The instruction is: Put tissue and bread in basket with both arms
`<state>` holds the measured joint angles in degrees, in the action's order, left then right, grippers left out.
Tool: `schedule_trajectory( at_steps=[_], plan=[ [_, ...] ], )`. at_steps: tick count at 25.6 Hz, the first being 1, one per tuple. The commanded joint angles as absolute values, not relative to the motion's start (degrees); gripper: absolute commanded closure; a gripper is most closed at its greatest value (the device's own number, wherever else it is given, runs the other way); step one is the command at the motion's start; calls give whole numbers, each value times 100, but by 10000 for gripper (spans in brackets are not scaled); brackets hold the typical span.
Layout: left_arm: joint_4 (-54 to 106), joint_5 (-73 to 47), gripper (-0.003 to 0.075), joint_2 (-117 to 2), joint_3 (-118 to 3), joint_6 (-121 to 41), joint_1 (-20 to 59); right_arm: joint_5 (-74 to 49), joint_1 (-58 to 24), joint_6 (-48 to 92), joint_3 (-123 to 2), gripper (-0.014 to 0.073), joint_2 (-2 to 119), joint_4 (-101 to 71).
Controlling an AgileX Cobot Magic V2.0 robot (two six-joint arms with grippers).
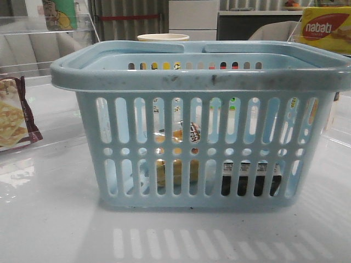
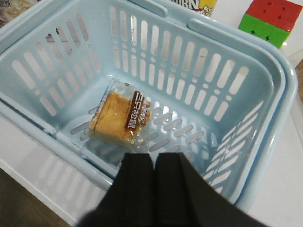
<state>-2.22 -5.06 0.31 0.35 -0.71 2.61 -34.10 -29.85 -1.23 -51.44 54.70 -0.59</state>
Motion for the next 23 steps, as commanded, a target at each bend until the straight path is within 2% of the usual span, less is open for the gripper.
schedule_trajectory(
  at_steps=[1,23],
  plan=[
    [-271,74,622,142,45,-103,367,-3025,-2979,-101,-5311,538,5417,0],
    [46,114,622,142,45,-103,378,-3025,-2979,-101,-5311,538,5417,0]
  ],
)
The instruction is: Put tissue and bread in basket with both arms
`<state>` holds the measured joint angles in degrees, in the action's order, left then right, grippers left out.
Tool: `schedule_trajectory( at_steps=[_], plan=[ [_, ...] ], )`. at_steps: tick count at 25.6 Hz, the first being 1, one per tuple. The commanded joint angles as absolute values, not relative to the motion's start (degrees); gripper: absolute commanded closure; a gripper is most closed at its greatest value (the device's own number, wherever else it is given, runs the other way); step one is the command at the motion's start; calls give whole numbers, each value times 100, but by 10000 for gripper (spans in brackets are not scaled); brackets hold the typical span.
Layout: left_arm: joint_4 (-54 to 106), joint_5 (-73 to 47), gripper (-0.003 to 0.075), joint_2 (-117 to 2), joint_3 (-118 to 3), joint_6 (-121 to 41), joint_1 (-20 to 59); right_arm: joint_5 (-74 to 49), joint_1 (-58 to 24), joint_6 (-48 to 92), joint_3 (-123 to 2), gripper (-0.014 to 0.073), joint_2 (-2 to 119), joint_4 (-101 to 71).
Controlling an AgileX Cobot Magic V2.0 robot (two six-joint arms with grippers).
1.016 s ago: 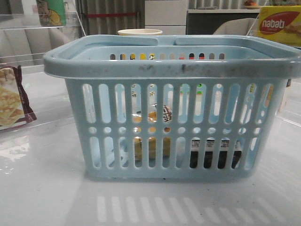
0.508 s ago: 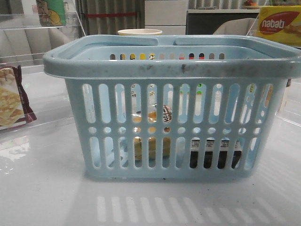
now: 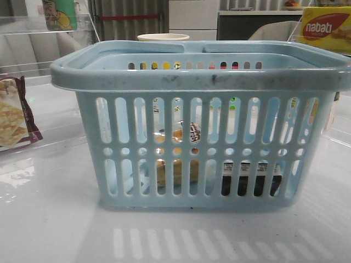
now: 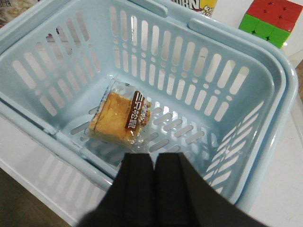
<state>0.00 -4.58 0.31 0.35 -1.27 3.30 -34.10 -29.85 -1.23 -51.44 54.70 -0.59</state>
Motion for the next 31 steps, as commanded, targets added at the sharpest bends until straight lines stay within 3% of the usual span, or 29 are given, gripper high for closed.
schedule_trajectory(
  at_steps=[1,19,31],
  plan=[
    [46,114,622,142,45,-103,378,-3025,-2979,-101,-5311,538,5417,0],
    [46,114,622,142,45,-103,378,-2990,-2955,-101,-5241,538,5390,31],
    [46,114,622,142,45,-103,366,-1933,-1089,-101,-3828,538,3691,323]
  ],
)
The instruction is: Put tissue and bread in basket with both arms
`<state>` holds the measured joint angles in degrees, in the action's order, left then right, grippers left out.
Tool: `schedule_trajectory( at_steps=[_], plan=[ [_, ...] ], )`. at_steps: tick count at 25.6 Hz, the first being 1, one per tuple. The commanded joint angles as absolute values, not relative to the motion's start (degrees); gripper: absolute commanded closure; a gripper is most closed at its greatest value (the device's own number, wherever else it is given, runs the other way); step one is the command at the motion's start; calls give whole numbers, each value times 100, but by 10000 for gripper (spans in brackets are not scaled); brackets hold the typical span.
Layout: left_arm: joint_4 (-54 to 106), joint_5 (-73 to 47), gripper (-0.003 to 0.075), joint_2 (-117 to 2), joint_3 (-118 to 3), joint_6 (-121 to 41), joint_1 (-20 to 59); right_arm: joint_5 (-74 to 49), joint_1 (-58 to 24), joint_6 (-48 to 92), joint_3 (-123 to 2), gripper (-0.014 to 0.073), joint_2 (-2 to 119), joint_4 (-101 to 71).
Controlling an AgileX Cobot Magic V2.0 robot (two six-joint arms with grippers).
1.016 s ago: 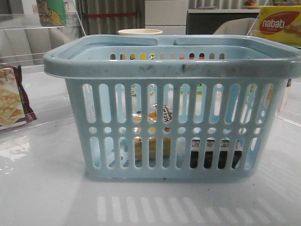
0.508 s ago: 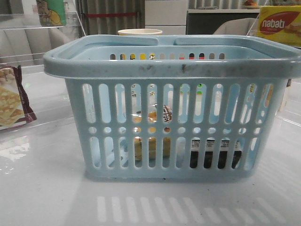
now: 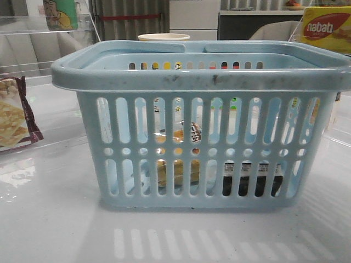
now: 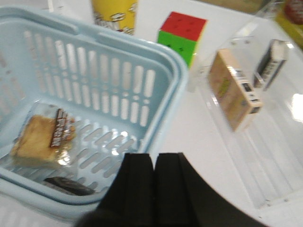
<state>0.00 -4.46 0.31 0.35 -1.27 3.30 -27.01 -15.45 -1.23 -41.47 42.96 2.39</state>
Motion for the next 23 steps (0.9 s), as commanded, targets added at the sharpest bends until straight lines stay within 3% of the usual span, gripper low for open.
schedule_trajectory(
  at_steps=[1,14,23],
  plan=[
    [46,114,622,142,45,-103,366,-1850,-939,-101,-3681,538,3472,349],
    [46,114,622,142,45,-103,366,-697,220,-107,-928,538,598,383],
    [46,114,622,142,45,-103,366,226,364,-107,154,538,-168,320]
  ],
)
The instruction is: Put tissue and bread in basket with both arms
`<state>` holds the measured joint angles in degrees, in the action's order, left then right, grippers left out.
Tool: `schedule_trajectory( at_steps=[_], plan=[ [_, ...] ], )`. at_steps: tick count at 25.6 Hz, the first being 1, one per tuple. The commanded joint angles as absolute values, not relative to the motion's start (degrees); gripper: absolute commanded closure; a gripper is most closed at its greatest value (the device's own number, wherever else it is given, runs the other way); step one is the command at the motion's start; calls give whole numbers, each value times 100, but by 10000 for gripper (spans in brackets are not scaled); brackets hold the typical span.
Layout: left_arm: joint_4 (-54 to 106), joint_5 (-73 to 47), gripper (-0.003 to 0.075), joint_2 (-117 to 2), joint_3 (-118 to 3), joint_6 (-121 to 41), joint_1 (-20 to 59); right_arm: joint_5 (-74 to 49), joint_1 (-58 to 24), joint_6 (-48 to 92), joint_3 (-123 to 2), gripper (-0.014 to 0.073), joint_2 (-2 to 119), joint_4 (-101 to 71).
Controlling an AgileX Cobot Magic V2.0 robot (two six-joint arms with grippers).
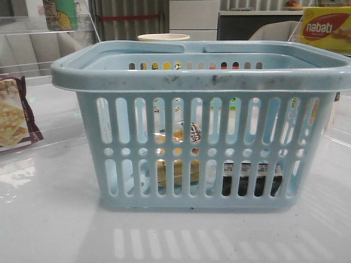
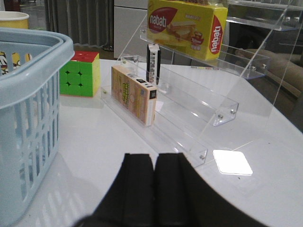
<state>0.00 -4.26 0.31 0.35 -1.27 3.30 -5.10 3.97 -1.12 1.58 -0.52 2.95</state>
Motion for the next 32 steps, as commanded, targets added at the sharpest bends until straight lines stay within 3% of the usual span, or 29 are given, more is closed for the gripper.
schedule_trajectory(
  at_steps=[1,13,32],
  plan=[
    [46,114,622,142,45,-103,366,265,328,-107,173,538,-168,305],
    [46,114,622,129,45,-103,366,567,-100,-112,172,538,-168,138],
    [46,114,622,129,45,-103,366,567,-113,-112,172,538,-168,132]
  ],
)
